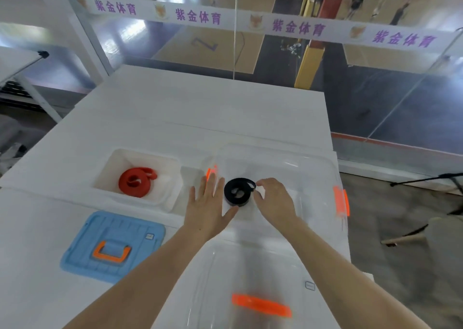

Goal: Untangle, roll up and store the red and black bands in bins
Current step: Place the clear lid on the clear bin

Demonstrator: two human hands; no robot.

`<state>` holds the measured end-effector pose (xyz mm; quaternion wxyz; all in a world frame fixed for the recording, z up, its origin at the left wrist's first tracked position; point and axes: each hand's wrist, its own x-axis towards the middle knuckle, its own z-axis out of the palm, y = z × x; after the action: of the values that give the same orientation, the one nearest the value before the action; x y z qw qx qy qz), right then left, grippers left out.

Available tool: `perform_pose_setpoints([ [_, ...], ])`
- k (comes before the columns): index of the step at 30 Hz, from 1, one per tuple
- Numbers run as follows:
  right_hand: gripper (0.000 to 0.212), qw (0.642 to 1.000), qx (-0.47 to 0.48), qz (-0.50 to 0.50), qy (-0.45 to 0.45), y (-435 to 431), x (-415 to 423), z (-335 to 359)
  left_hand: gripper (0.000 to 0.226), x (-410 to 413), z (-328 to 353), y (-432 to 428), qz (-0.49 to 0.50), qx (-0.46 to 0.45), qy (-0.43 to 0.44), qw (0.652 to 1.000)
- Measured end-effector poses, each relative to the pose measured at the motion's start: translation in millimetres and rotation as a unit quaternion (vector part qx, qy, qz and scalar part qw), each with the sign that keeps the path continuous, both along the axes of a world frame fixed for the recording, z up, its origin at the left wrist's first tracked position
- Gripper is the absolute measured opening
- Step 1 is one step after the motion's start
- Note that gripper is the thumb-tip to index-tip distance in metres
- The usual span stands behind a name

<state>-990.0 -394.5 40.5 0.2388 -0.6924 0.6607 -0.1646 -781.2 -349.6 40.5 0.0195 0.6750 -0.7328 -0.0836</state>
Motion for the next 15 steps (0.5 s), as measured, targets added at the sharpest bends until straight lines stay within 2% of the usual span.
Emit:
perform_pose_setpoints([
  [5,0.028,0.992,-0.121,-0.002,0.033,98.8,-27.7,23.8,0.07,-2.6,0.6,79.9,-0.043,-0.089,0.056,0.993],
  [8,0.028,0.985,-0.162,-0.019,0.054,156.1,-40.1,15.4,0.068,-1.9,-14.5,121.7,-0.054,-0.078,0.052,0.994],
  [12,0.03,0.988,-0.128,-0.058,0.064,218.9,-52.3,-19.9,0.07,-3.0,-44.2,168.5,-0.039,0.01,0.05,0.998],
  [15,0.036,0.992,-0.026,-0.082,0.087,258.2,-65.8,-58.2,0.077,-2.0,-70.4,193.9,-0.008,0.104,0.048,0.993],
])
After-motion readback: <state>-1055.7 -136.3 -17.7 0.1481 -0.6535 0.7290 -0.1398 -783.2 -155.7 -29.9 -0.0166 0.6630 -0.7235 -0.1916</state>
